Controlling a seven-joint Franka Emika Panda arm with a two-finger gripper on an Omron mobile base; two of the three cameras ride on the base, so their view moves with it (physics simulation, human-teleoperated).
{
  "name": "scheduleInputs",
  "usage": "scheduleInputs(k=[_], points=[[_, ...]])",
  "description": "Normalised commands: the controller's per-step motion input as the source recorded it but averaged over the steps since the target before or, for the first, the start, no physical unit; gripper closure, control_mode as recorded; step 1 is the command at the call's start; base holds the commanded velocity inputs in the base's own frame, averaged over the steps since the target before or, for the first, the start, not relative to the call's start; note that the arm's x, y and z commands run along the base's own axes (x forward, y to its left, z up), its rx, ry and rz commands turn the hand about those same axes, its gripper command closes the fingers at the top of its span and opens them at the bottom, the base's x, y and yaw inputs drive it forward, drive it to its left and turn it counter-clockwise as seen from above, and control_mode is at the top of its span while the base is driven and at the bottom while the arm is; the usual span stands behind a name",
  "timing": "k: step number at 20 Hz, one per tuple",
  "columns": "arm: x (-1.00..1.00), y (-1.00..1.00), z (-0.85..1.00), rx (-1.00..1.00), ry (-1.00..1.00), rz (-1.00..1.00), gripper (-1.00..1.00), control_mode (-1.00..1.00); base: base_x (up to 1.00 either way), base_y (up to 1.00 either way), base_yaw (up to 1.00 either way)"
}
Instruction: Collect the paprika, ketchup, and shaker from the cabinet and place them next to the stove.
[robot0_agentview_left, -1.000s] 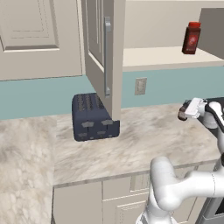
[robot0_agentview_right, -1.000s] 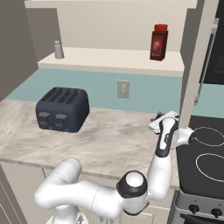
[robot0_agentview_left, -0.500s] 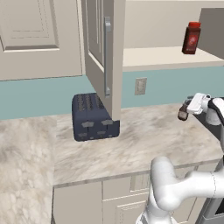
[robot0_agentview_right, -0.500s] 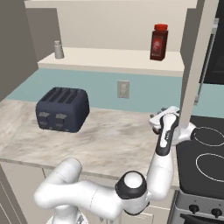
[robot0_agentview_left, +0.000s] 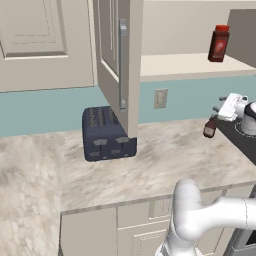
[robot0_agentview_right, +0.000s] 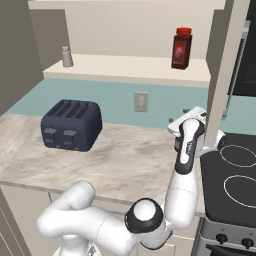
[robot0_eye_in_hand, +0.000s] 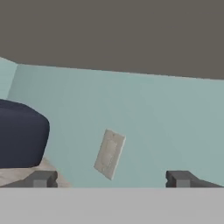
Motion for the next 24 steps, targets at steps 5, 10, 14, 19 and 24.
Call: scheduleInputs(k=[5,10,14,19,24], points=[[-0.6,0.74,0.4,-0.02,-0.08,-0.16,-1.0,-1.0,0.0,0.0,0.0],[-0.66,0.71,0.45,-0.01,-0.08,-0.18,-1.0,-1.0,0.0,0.0,0.0],[-0.65,0.59,0.62,0.0,-0.09,-0.2,-1.0,-1.0,0.0,0.0,0.0],[-0.55,0.24,0.83,0.0,-0.01,-0.24,-1.0,-1.0,0.0,0.0,0.0],[-0.42,0.0,0.89,0.02,0.1,-0.32,-1.0,-1.0,0.0,0.0,0.0]])
